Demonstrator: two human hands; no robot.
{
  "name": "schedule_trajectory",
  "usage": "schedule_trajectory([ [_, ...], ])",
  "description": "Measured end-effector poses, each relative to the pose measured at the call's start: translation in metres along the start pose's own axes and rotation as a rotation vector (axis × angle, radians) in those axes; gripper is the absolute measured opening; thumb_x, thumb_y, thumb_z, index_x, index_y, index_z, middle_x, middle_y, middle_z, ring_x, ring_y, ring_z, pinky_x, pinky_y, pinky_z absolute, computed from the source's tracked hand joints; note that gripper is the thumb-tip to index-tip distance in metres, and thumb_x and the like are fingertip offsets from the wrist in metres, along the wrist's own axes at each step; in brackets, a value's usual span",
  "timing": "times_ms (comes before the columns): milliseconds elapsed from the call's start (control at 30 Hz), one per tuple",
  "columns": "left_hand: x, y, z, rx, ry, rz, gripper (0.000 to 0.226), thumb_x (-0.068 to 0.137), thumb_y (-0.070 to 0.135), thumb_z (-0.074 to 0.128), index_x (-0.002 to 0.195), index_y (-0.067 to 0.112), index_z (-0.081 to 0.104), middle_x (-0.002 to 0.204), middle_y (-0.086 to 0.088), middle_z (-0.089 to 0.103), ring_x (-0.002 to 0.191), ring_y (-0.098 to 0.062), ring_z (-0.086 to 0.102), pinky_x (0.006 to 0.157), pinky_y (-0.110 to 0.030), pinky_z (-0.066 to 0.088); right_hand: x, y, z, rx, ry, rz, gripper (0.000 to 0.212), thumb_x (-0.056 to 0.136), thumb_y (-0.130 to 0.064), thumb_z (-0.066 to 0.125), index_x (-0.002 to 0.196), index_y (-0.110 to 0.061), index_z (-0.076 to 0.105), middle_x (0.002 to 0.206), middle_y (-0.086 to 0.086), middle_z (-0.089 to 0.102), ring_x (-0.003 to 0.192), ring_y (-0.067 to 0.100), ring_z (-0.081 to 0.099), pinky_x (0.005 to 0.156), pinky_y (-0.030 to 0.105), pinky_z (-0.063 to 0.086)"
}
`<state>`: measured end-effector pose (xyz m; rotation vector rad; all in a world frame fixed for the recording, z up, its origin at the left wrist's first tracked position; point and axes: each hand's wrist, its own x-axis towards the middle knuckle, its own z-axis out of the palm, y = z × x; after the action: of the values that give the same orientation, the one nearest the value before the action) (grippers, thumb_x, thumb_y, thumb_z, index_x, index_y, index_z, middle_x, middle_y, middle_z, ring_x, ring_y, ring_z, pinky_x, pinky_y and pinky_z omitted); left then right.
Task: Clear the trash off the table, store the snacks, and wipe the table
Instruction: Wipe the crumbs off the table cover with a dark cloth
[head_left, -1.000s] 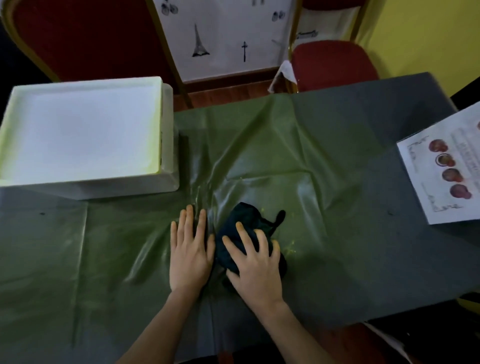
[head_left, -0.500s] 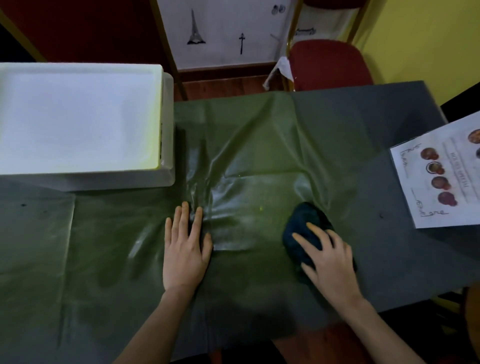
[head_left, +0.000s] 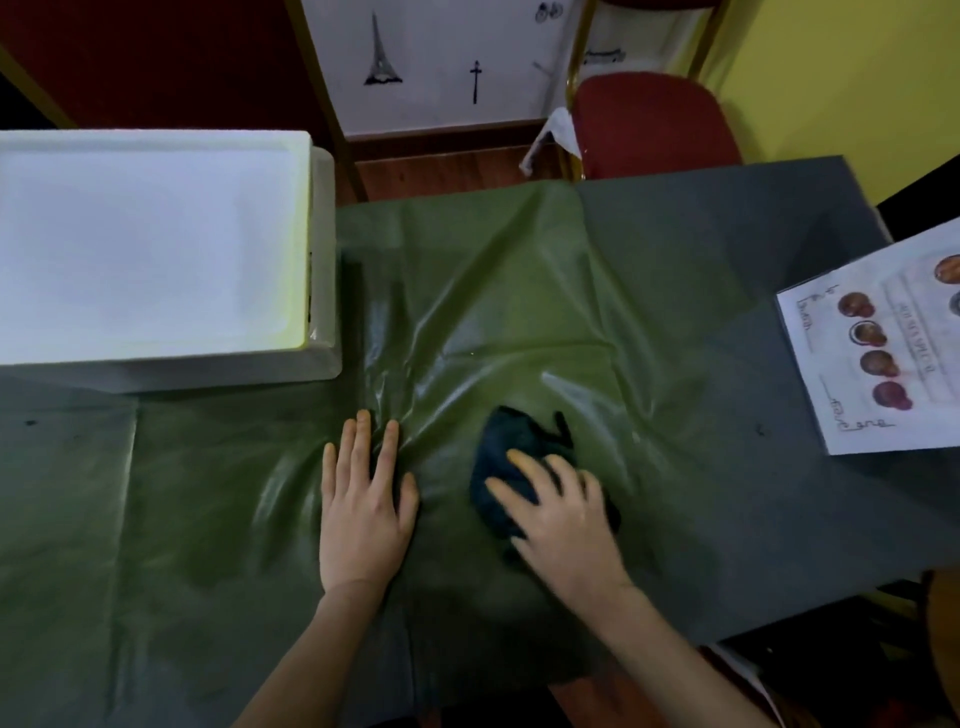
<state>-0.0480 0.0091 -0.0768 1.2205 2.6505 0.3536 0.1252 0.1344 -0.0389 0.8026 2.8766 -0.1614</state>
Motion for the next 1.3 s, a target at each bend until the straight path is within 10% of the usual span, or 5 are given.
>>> schedule_trajectory([
  [267,0.001,0.002,0.001,0.002,-0.034,-0.007,0.057,0.091,0.034,0.037,0.144,0.015,0.035,0.155,-0.013,0.024,0.146,-0.026,0.015,0.118,-0.048,0.015,-0.06,0.148,-0.02,-0.172,-0.087,0.324,0.076,0.05,-0.017,0.09,0.118,-0.026,0.058,0.127,0.014,0.057,0.107,0.04,0.047,0.077,0.055,0.047],
  [700,0.001,0.002,0.0,0.017,-0.049,-0.008,0.057,0.09,0.035,0.034,0.144,0.014,0.036,0.154,-0.015,0.026,0.145,-0.027,0.018,0.118,-0.048,0.015,0.071,0.0,-0.012,-0.082,0.095,-0.192,0.05,0.073,-0.037,0.063,0.122,-0.03,0.053,0.133,0.004,0.056,0.113,0.03,0.054,0.085,0.048,0.049],
  [1000,0.002,0.004,-0.001,-0.012,-0.053,-0.011,0.058,0.089,0.034,0.036,0.141,0.012,0.04,0.153,-0.017,0.028,0.144,-0.029,0.021,0.116,-0.05,0.018,0.009,0.173,-0.034,-0.2,-0.102,0.345,0.063,0.062,-0.017,0.084,0.12,-0.019,0.059,0.13,0.014,0.054,0.109,0.041,0.048,0.078,0.057,0.046],
  [1300,0.008,0.003,-0.002,0.001,-0.089,-0.026,0.058,0.088,0.032,0.037,0.143,0.012,0.038,0.154,-0.015,0.026,0.145,-0.028,0.019,0.116,-0.05,0.018,0.12,-0.014,-0.031,-0.021,0.09,-0.145,0.059,0.069,-0.038,0.07,0.124,-0.027,0.052,0.134,0.005,0.053,0.115,0.033,0.052,0.088,0.048,0.045],
])
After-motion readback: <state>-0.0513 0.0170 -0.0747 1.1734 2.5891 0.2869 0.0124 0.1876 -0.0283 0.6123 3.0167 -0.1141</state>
